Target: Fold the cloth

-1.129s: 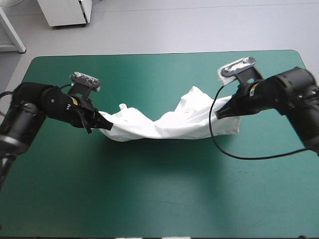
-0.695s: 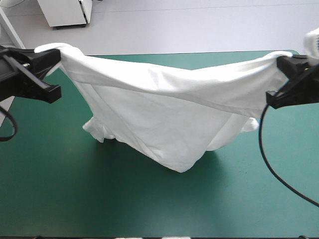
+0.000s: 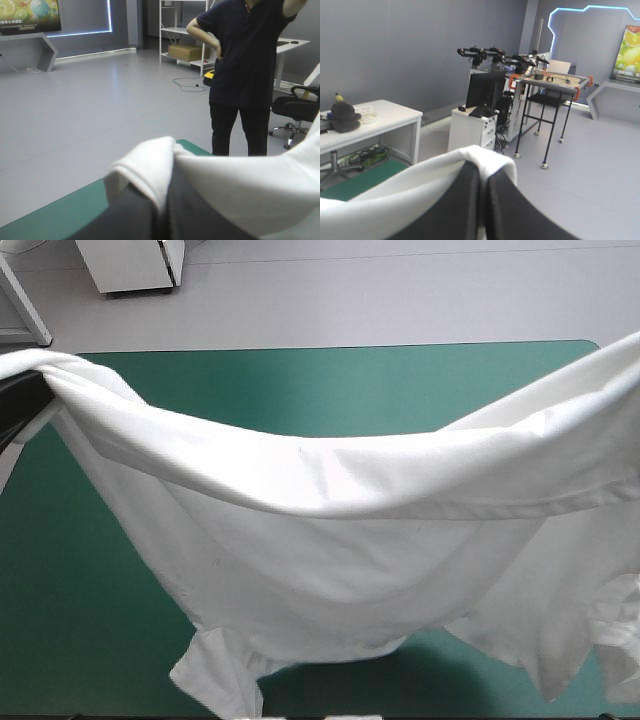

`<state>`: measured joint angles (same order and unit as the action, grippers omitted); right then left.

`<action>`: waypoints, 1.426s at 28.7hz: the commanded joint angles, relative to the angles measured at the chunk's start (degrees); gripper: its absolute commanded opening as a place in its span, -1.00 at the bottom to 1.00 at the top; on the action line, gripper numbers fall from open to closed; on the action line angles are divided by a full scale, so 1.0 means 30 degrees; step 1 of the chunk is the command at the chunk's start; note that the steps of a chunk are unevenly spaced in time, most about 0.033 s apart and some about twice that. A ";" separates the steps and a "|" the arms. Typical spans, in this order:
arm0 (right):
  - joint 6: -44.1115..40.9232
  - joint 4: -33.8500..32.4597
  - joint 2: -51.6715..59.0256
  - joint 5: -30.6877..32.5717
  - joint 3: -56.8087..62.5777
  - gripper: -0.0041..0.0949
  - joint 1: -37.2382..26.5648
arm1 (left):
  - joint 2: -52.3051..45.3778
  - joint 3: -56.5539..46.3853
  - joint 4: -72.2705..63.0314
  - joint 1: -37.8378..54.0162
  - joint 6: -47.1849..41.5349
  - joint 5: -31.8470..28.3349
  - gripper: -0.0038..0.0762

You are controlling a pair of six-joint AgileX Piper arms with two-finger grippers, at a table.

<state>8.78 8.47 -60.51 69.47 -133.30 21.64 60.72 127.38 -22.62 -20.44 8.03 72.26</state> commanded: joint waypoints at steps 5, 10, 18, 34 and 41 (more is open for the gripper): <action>-0.0343 -0.3492 -0.2599 -0.0750 0.2813 -0.93 -0.0089 | 0.3423 0.0732 0.3738 0.0014 -0.0145 -0.1387 -0.93; -0.0387 -0.5799 -0.4593 -0.1021 0.6071 -0.93 -0.0089 | 0.6437 0.0732 0.6395 0.0014 -0.0145 -0.1239 -0.93; -0.0743 -0.8297 -0.9955 -0.4590 0.7418 -0.96 -0.0268 | 1.1478 0.0732 0.8340 0.0083 -0.0096 -0.2456 -0.93; 0.1209 -0.1053 -1.8495 -0.5972 0.3576 -0.95 -0.4944 | 1.8496 0.0732 0.6089 0.2476 -0.0178 -0.5463 -0.93; 0.3396 0.3783 -2.0427 -0.4109 0.3576 -0.34 -0.6411 | 1.9771 0.0732 0.5435 0.2693 -0.0088 -0.4716 -0.91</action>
<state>16.37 14.74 -124.17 57.30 -120.60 4.16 122.86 128.24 -4.73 -12.51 8.03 59.63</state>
